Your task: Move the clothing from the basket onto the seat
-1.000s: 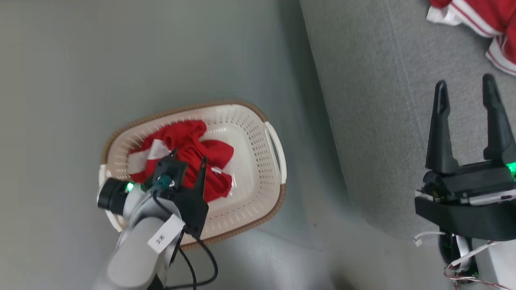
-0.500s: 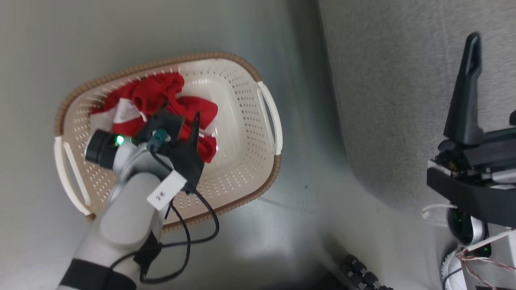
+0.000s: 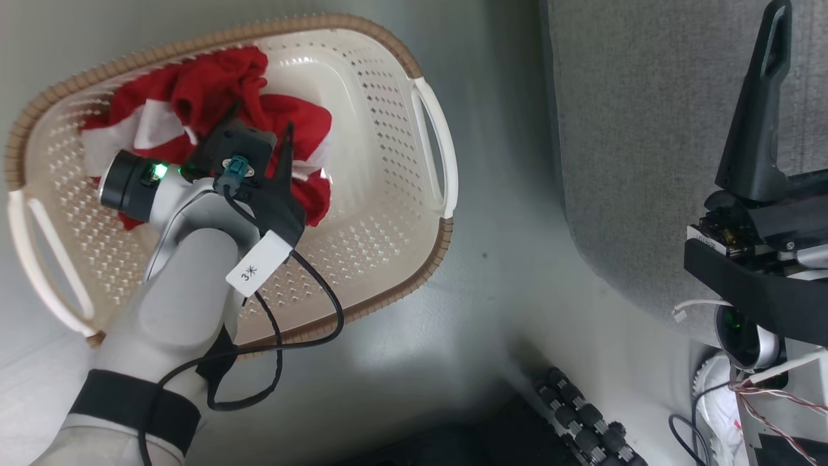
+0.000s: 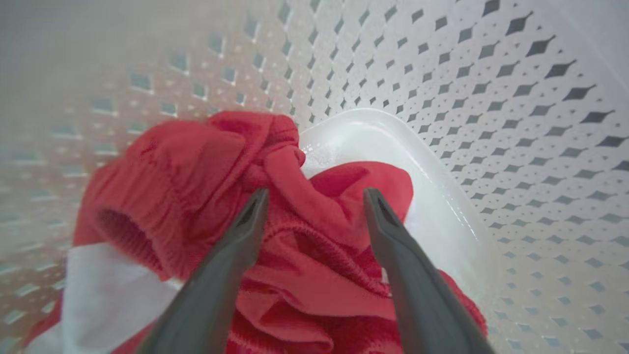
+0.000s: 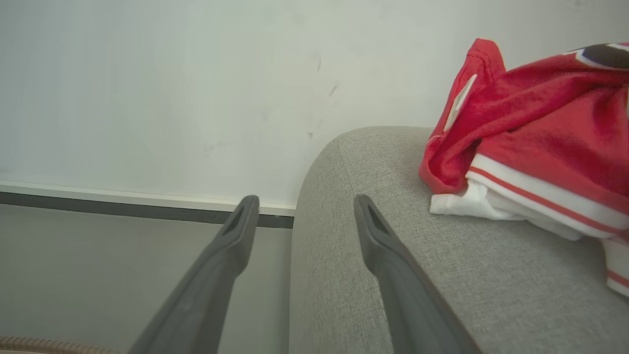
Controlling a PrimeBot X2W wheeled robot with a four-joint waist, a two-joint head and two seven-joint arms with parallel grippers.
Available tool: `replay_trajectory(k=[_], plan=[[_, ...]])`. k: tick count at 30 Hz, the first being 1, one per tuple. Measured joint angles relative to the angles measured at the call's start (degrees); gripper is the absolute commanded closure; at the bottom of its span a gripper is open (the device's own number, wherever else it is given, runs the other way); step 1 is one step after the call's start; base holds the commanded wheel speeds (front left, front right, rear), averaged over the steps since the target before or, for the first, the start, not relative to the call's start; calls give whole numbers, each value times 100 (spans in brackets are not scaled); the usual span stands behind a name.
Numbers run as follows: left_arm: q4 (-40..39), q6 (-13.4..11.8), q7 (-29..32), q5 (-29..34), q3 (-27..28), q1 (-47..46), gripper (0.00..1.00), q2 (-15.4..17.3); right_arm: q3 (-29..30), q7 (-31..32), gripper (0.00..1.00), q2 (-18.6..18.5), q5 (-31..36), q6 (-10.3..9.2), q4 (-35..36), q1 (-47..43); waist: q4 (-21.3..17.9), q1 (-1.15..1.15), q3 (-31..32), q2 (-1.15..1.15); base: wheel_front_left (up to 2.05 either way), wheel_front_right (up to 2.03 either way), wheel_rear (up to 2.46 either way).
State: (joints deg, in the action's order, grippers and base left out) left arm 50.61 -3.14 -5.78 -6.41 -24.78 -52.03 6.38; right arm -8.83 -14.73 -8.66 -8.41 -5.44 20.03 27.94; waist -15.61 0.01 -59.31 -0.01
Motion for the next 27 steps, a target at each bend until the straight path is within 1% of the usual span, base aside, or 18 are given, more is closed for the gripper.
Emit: replay_trajectory(k=[4, 5, 6, 7, 9, 10, 11, 18, 21, 27], plan=[[183, -99, -48, 54, -19, -75, 0, -11, 0, 0, 0, 15, 49, 42, -37, 88, -64, 0, -110, 0, 0, 0, 0], [232, -110, -74, 56, -23, -87, 3, -13, -1, 0, 0, 18, 49, 43, -47, 93, -78, 0, -124, 0, 0, 0, 0], [271, -124, -98, 64, -24, -96, 33, -18, -4, 0, 0, 23, 52, 44, -63, 96, -88, 0, -135, 1, 0, 0, 0], [308, -145, -116, 82, -25, -106, 53, -21, -11, 0, 0, 32, 57, 53, -80, 98, -96, -1, -142, 1, 0, 0, 0], [381, -147, -147, 100, -43, -155, 89, -30, -26, 0, 0, 48, 59, 67, -122, 104, -101, -1, -143, 1, 0, 0, 0], [411, -149, -170, 111, -60, -177, 96, -31, -29, 0, 0, 58, 66, 70, -143, 115, -101, -1, -140, 1, 0, 0, 0], [435, -166, -202, 131, -79, -187, 100, -31, -29, 0, 0, 63, 87, 91, -160, 131, -101, -1, -136, 1, 0, 0, 0], [654, -189, -472, 170, -126, -188, 100, -76, -2, 0, 0, 94, 97, 119, -367, 210, -92, -1, -19, 1, 0, 0, 0], [675, -178, -603, 147, -129, -165, 100, -153, 26, 0, 0, 97, 99, 125, -485, 210, -74, -1, 83, 1, 0, 0, 0], [643, -11, -800, 25, -154, -36, 100, -258, 97, 0, 0, 96, 135, 153, -835, 204, 0, -1, 377, 1, 0, 0, 0]])
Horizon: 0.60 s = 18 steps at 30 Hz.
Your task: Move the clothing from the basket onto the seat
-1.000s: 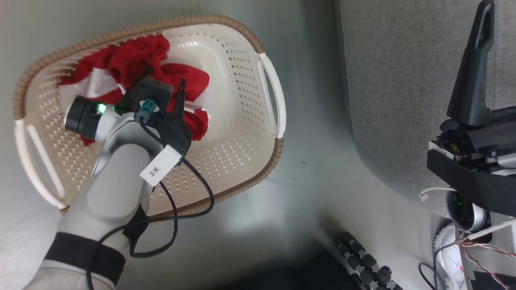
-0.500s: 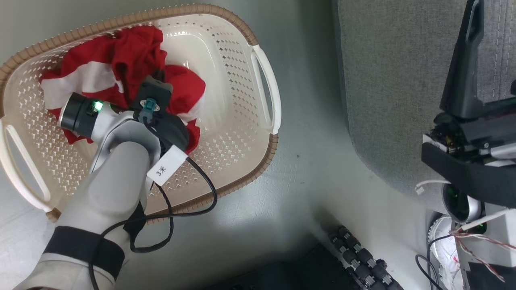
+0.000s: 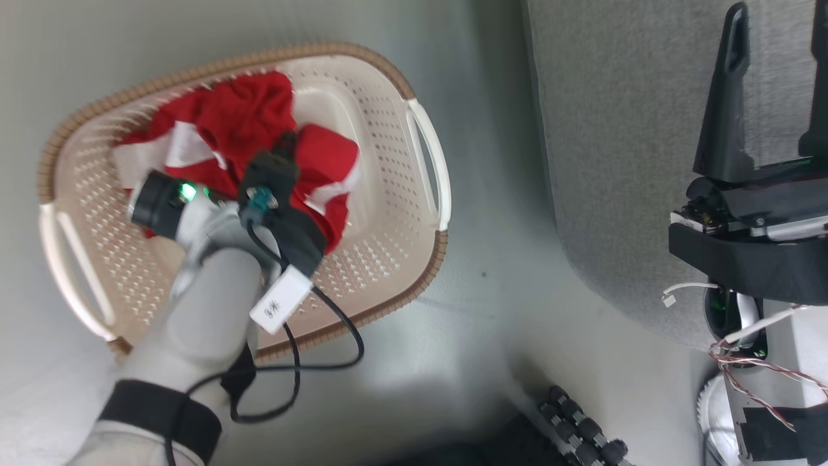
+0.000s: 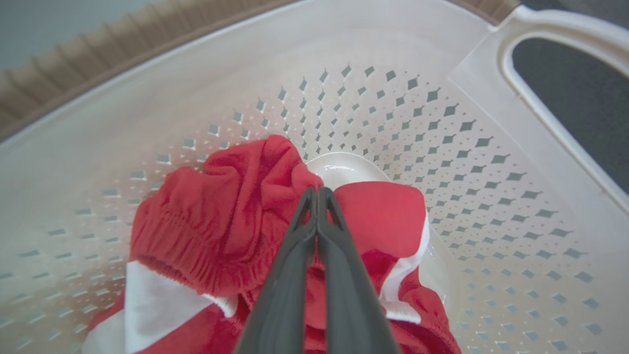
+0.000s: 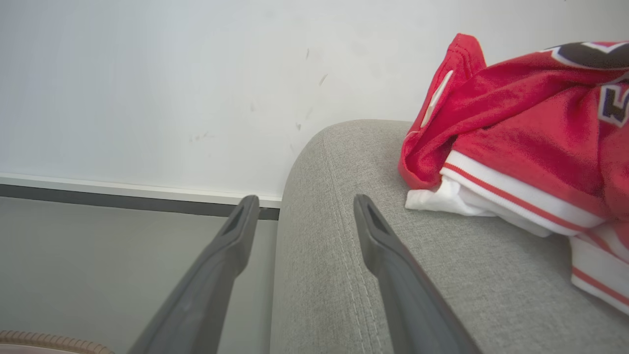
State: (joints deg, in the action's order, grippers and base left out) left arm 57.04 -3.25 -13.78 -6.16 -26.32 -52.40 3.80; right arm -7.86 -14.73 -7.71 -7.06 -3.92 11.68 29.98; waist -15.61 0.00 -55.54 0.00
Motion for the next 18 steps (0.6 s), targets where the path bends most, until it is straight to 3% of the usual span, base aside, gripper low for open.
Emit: replay_trajectory(k=[18], plan=[[-889, 636, -52, -357, -205, 794, 100, -101, 183, 0, 0, -115, 4, 124, -922, -392, 565, -1, 1423, 0, 0, 0, 0]])
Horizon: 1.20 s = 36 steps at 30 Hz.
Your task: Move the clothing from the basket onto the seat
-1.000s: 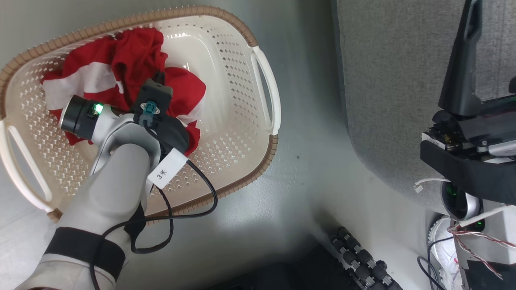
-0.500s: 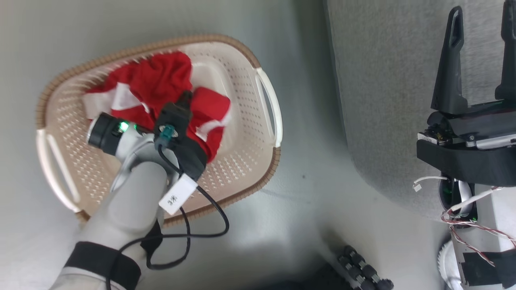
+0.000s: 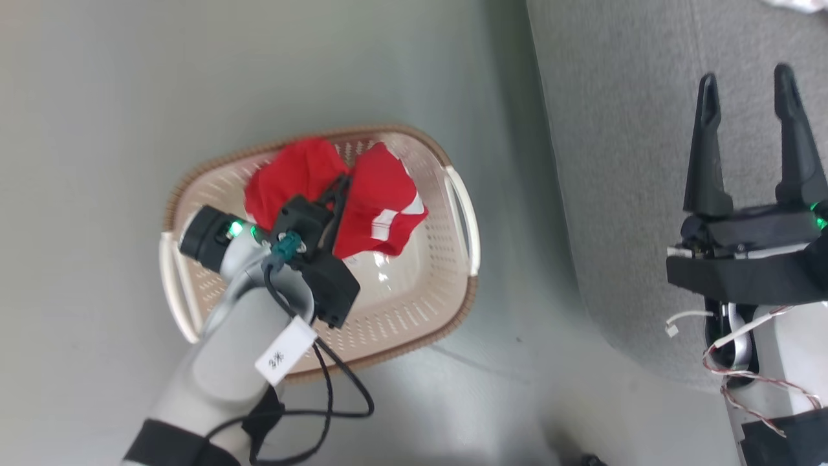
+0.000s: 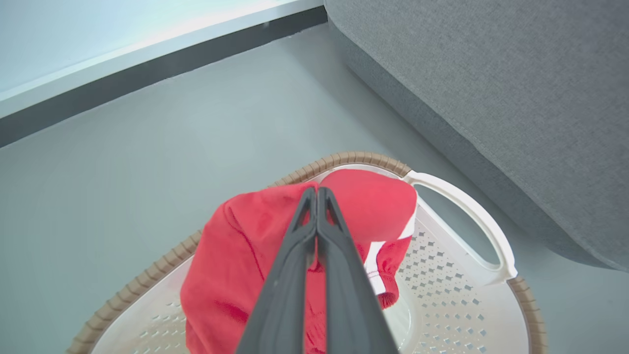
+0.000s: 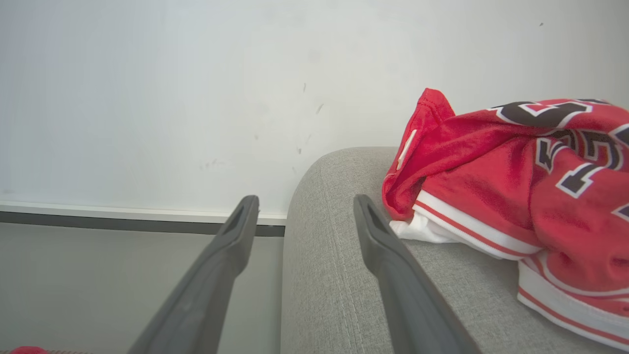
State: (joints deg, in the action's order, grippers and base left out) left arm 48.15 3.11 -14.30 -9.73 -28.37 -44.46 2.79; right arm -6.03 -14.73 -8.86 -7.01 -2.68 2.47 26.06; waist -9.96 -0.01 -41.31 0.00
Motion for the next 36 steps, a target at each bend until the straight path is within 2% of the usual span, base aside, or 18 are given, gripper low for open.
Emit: replay_trajectory(k=[9, 10, 11, 12, 13, 15, 26, 36], plan=[[-593, 75, 0, -305, 138, 654, 100, -13, 59, 1, 0, -43, 1, 24, -244, -265, 287, 0, 763, 0, 0, 0, 0], [-673, 89, 0, -377, 181, 736, 71, -13, 58, 1, 0, -41, 1, 24, -266, -288, 313, 0, 852, 0, 0, 0, 0], [-737, 89, 0, -424, 216, 809, 34, -13, 57, 1, 0, -40, 1, 25, -292, -322, 337, 0, 938, 0, 0, 0, 0], [-805, 89, 0, -468, 247, 883, 22, -13, 57, 1, 0, -36, 2, 25, -322, -354, 359, -1, 1025, 0, 0, 0, 0], [-869, 89, 0, -491, 270, 961, 22, -13, 55, 1, 0, -33, 2, 36, -342, -377, 381, 0, 1114, 0, 0, 0, 0], [-1006, 85, 0, -542, 342, 1131, 0, -20, 45, 1, 0, -30, 5, 67, -380, -438, 418, -1, 1288, 0, 0, 0, 0], [-1527, -67, -1, -812, 632, 1985, 0, -23, -55, 1, 0, 42, 35, 119, -626, -849, 512, 0, 2166, 0, 0, 0, 0], [-1904, -293, -1, -907, 1018, 2706, 0, -23, -114, 2, 0, 45, 49, 143, -791, -1608, 529, 0, 3034, 1, 0, 0, 0]])
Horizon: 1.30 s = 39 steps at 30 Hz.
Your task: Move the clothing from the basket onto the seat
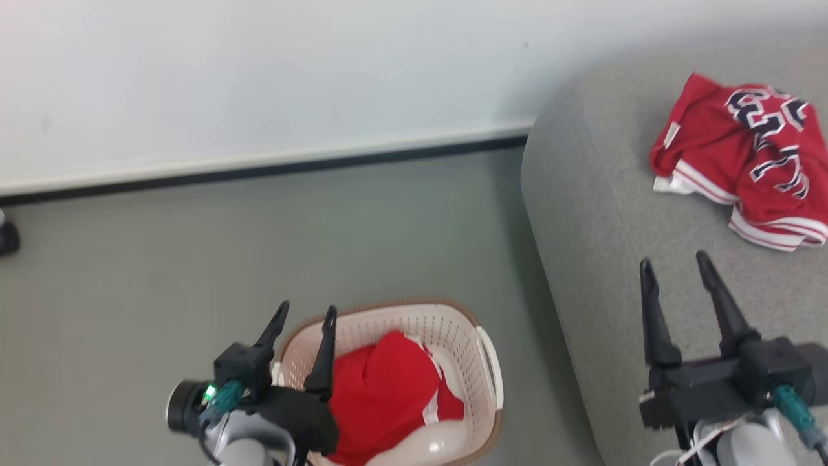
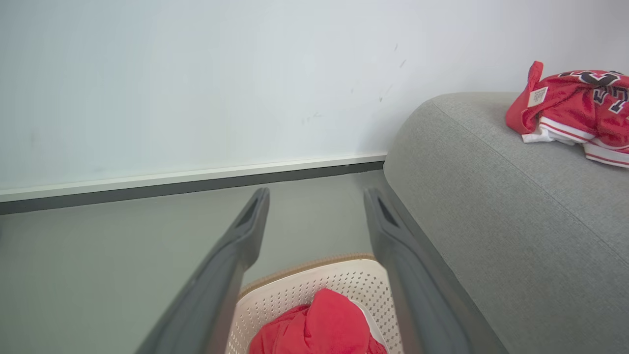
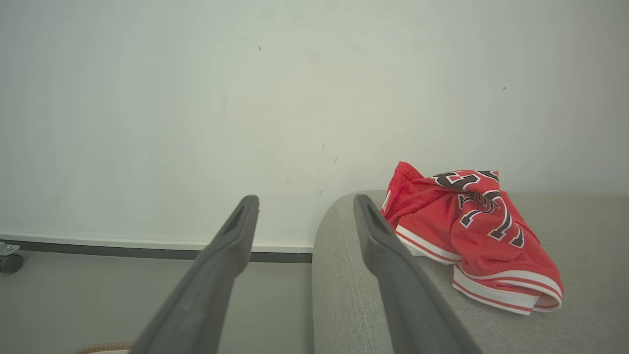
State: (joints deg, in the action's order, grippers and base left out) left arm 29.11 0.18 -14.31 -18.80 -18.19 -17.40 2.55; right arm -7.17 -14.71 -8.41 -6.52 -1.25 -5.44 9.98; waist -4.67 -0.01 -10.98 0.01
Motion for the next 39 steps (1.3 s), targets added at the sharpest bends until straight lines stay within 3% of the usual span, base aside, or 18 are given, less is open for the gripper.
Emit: replay_trajectory(k=[11, 19, 39], plan=[[-554, -330, 0, -104, 505, 983, 0, 179, -37, 0, 0, 32, -1, -1, -15, -1071, 29, 0, 942, 0, 0, 0, 0], [-1068, -423, 0, -81, 719, 1630, 0, 350, -35, 0, 0, 33, -9, -9, 153, -1623, 47, 0, 1437, 0, 0, 0, 0], [-1642, -479, 0, 102, 831, 1913, 0, 375, -36, 0, 0, 42, -55, -9, 316, -1699, 69, 1, 1505, -1, 0, 0, 0]])
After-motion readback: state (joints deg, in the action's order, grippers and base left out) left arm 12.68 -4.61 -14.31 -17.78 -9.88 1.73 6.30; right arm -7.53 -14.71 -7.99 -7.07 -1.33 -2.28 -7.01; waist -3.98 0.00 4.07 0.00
